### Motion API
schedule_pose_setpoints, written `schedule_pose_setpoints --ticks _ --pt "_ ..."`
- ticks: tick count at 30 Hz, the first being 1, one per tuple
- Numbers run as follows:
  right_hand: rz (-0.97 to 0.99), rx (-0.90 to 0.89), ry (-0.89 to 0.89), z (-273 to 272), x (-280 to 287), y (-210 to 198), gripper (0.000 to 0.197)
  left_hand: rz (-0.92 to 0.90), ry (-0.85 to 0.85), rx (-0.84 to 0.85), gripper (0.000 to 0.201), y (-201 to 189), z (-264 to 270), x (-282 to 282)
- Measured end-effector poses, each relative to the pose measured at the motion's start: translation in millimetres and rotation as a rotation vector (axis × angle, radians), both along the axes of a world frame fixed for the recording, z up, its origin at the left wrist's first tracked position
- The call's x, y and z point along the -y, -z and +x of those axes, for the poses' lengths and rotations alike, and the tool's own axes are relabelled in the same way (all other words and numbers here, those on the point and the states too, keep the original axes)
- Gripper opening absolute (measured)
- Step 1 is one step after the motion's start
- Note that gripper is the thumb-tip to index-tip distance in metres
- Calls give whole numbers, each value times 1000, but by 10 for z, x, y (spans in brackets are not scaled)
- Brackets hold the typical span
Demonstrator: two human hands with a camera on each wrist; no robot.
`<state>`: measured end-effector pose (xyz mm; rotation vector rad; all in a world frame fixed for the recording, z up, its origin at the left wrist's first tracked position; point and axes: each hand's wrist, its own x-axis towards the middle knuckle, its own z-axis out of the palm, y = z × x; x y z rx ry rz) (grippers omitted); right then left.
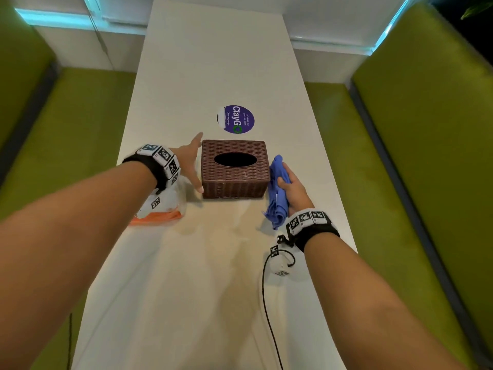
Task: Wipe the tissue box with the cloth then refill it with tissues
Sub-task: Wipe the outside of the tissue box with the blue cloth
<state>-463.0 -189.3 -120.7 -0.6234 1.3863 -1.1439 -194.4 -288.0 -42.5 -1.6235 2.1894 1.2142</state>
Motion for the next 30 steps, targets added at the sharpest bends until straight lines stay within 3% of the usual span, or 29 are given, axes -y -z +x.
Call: schedule_pose_setpoints --ticks 4,10,15,19,24,26,30 --pt "18 134 -28 60 -11 16 52 -54 1 -57 146 11 -64 -63" --pt "-7 151 -81 31 -75 -129 52 50 -41 -96 125 -74 -109 -139" --pt "-19 237 -111 -152 -165 -526 48 171 -102 -271 92 -242 -261 -261" --pt "3 185 -151 -281 -236 -737 44 198 -252 -415 76 -273 -317 -446" --pt "47 170 -173 -334 -327 -884 43 344 -430 -596 76 -253 -350 -754" --pt "74 165 -174 -298 -377 -906 44 405 -477 -627 86 -233 -350 -843" --pt "82 179 -177 -165 -482 -928 41 427 -541 -647 82 -237 -312 -972"
